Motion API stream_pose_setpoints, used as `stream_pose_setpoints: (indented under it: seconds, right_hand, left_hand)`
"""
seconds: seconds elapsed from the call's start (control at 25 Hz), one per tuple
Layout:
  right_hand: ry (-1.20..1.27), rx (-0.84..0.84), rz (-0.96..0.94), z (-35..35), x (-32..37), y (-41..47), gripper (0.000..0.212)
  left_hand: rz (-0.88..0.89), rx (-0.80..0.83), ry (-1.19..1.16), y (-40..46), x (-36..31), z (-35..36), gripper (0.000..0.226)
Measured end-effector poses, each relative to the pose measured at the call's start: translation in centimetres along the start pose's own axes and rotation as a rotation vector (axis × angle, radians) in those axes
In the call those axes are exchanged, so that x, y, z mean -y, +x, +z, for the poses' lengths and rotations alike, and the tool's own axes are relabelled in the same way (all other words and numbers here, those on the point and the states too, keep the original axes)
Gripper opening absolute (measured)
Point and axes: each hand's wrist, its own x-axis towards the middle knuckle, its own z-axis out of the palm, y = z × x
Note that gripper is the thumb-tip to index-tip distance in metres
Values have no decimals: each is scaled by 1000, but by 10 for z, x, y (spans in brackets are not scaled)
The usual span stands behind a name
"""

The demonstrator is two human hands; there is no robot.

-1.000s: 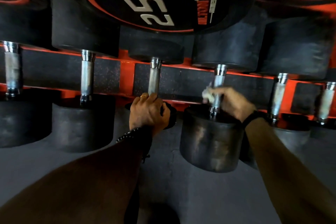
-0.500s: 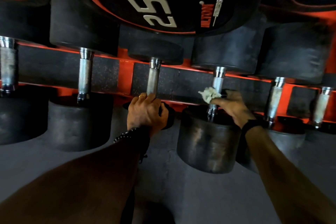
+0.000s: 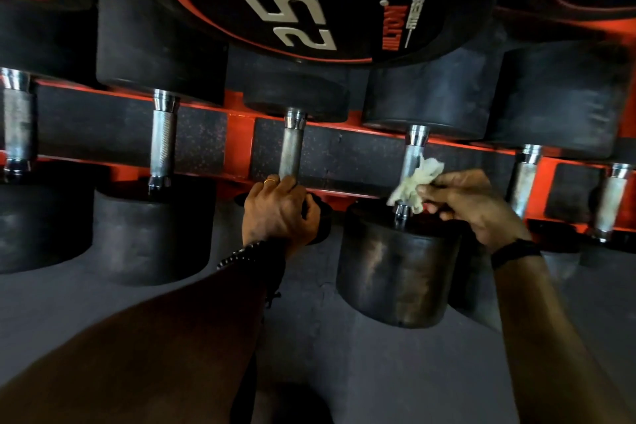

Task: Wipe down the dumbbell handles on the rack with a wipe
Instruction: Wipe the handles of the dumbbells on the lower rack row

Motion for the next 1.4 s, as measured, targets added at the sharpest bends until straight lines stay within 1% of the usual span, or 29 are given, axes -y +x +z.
stream_pose_setpoints:
  seconds: [0.04,0.08,0.16,0.2,0.24,0.28,0.36,0.48,0.52,0.6,0.64,0.68,0.72,0.76,0.8,0.88,0.92,1.0,1.04,1.12,1.16,1.24,1.28,1.32,1.36,1.4]
  right_hand:
    - [-51,-20,40,-1,-2,3,8]
    - [-105,-105,29,0,-3,9,6]
    - [-233,-363,-90,7,-4,21,18]
    - [-248,-480,-170,12,-3,23,24]
    - [-238,-550,-254,18,-5,23,27]
    - [-230,-561,-324,23,-10,21,26]
    - [-213,-523,-411,32,-19,12,20]
    - [-160,-507,-531,36,-5,24,15]
    - [-167,-518,-564,35,5,30,13]
    - [-224,-456,-595,34,6,33,11]
    - [-274,-412,-583,37,-4,24,17]
    - [-361,-365,-541,42,-15,10,17]
    - [-437,-335,-500,47,-21,0,13]
    - [-475,-336,-461,47,-19,-1,10]
    - [-490,-387,-439,47,-11,6,11]
    - [-477,-517,-479,44,11,28,13]
    - [-464,-547,-498,43,19,34,13]
    - [-523,-503,-483,47,6,27,10]
    - [-580,-444,-466,51,-9,14,10]
    - [-539,-370,-484,48,-18,-4,13]
    - [-472,-396,-493,43,-9,0,15]
    - [-349,-502,-505,34,17,18,23]
    - [-312,-515,-493,30,24,22,24]
    - [-296,-503,-467,30,21,18,18]
    - [-337,-494,-438,31,10,11,9]
    - [-458,-471,-390,36,-4,-2,8]
  left_hand:
    - [2,0,0,0,0,0,23]
    - [4,0,-1,0,0,0,23]
    - [8,3,-3,0,0,0,23]
    - [8,-2,-3,-1,0,0,23]
    - [6,-6,-1,0,0,0,22]
    - [3,-4,-4,0,1,0,22]
    - [2,-8,-14,0,0,0,23]
    - [9,-19,-20,0,0,-1,24]
    - [14,-16,-25,0,0,0,24]
    - [19,-15,-23,0,0,1,24]
    - [14,-9,-22,-1,0,0,24]
    - [9,-5,-24,-1,0,0,24]
    - [5,-10,-25,-1,0,-1,24]
    - [2,-11,-23,-1,0,-1,25]
    - [4,-4,-22,0,1,-1,25]
    - [6,-6,-25,-1,0,-1,26]
    - [4,-16,-22,0,0,0,26]
    - [2,-6,-23,1,0,0,25]
    - [0,-2,-31,0,1,1,25]
    - [-3,-9,-30,-1,1,0,25]
    - [-5,4,-30,0,1,0,25]
    - [-5,-7,-35,0,1,1,25]
    - [-7,-13,-33,0,1,0,25]
    - [-7,-5,-34,1,0,0,25]
    - [-6,2,-43,0,0,0,25]
    - [-6,2,-52,0,0,0,25]
